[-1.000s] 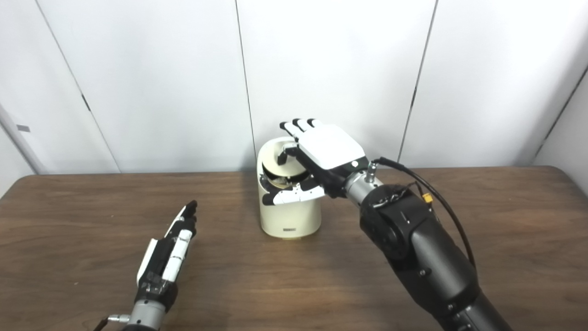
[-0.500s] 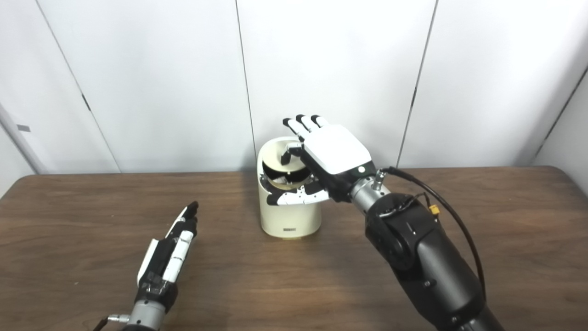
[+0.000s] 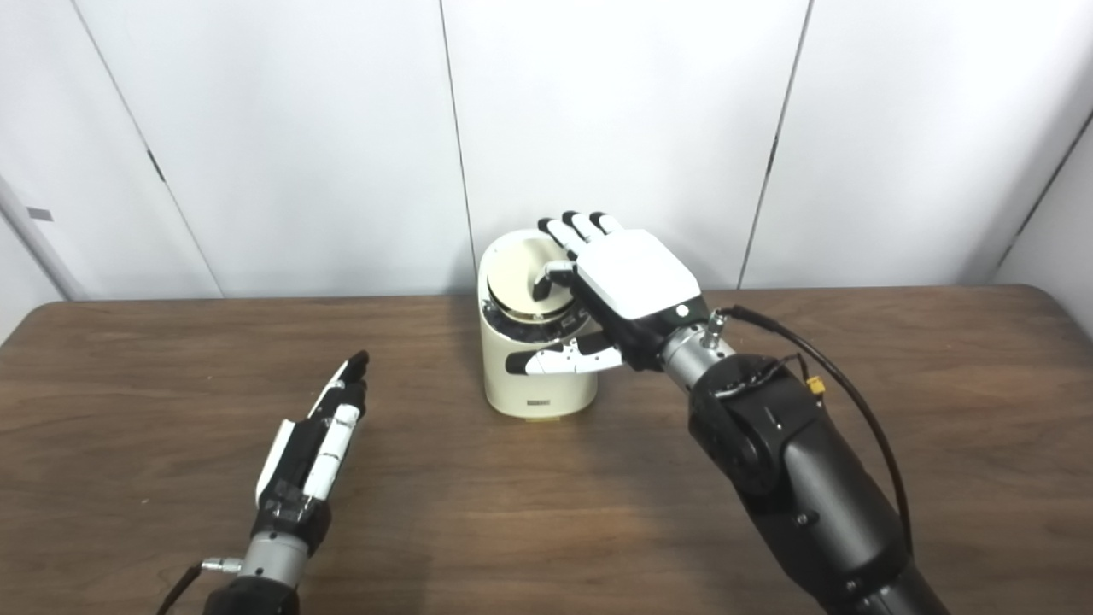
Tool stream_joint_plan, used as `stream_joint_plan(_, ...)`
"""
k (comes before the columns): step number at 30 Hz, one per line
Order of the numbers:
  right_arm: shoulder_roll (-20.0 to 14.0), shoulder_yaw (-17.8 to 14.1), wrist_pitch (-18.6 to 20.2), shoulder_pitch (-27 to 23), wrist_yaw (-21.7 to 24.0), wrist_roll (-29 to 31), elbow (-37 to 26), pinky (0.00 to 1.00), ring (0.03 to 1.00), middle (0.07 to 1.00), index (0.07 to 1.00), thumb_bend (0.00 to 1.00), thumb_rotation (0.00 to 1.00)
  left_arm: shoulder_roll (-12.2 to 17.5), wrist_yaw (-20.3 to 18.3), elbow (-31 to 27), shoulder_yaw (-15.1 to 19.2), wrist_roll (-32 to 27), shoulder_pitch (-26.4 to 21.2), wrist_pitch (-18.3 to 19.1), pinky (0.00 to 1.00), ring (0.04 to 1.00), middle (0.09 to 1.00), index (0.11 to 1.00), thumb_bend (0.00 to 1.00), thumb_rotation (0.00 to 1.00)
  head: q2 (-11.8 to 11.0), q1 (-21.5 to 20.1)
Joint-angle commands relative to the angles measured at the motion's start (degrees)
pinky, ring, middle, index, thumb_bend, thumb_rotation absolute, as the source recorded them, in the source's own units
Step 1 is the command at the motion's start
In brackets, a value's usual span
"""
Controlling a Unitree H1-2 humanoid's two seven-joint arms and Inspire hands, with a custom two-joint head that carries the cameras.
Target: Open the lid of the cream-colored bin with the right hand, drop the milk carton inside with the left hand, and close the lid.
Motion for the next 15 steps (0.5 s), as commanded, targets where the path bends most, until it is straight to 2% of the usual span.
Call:
stream_joint_plan(1, -0.4, -0.99, -0.7, -1.3, -0.86, 0.04, -0.41, 1.0, 1.0, 0.982, 0.68, 0.58, 0.92, 0.51, -0.08, -2.74, -0.09, 0.49, -1.14, -0.7, 1.0, 1.0, 1.0, 1.0, 0.64, 0.89, 0.16, -0.02)
stream_joint_plan(7, -0.43, -0.59, -0.03, -1.0, 0.7, -0.71, -0.56, 1.0, 1.0, 0.992, 0.692, 0.59, 0.96, 0.61, -0.03, -2.86, -0.2, 0.75, -1.11, -0.61, 1.0, 1.0, 1.0, 1.0, 0.64, 0.89, 0.39, -0.05)
stream_joint_plan(15, 0.21, -0.4, 0.36, -0.58, 1.4, -0.06, -0.05, 1.0, 1.0, 0.989, 0.695, 0.6, 0.98, 0.44, -0.27, -3.38, -0.17, 0.07, -1.22, 0.2, 1.0, 1.0, 1.0, 1.0, 0.67, 0.87, 0.34, 1.14)
